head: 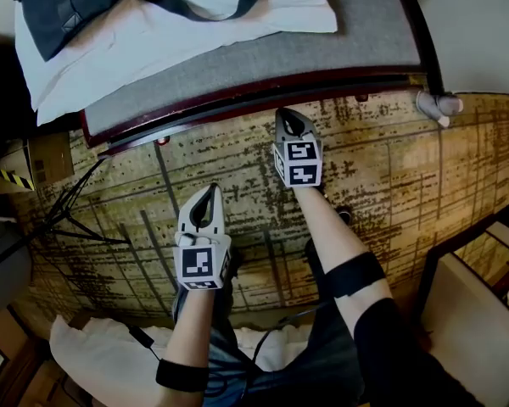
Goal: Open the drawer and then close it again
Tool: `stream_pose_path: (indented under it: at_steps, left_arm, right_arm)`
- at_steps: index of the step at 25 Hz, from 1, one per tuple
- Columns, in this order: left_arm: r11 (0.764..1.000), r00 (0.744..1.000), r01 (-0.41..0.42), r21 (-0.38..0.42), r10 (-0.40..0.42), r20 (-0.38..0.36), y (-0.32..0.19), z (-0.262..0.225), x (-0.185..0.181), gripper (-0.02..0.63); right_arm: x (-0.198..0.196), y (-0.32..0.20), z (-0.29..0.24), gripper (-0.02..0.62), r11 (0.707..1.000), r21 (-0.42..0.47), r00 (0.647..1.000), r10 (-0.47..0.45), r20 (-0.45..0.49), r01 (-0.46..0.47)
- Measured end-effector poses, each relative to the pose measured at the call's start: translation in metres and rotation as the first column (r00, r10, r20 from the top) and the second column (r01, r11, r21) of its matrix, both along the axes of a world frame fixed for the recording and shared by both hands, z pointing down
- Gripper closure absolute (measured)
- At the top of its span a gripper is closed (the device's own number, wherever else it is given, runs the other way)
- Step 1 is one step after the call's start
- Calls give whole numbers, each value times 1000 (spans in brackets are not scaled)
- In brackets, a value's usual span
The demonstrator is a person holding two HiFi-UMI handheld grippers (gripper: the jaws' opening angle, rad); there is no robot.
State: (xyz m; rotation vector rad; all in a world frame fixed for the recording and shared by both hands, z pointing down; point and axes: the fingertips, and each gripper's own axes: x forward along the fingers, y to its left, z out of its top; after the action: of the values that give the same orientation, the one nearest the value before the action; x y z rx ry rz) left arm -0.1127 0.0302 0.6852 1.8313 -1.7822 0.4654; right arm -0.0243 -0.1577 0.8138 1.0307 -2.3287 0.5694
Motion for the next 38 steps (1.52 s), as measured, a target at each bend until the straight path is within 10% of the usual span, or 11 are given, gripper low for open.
stream_pose_path:
  at_steps: [20,38]
  left_arm:
    - [1000,999,-28,-13,28,42,3,-20,-22,603]
    - [998,997,19,54,-24,75,32,-274,-26,603]
  right_arm:
    - [-10,-28,-12,594,998,-47,994,-39,-104,34]
    - [37,43,-382,594,981,146,990,-133,39,126]
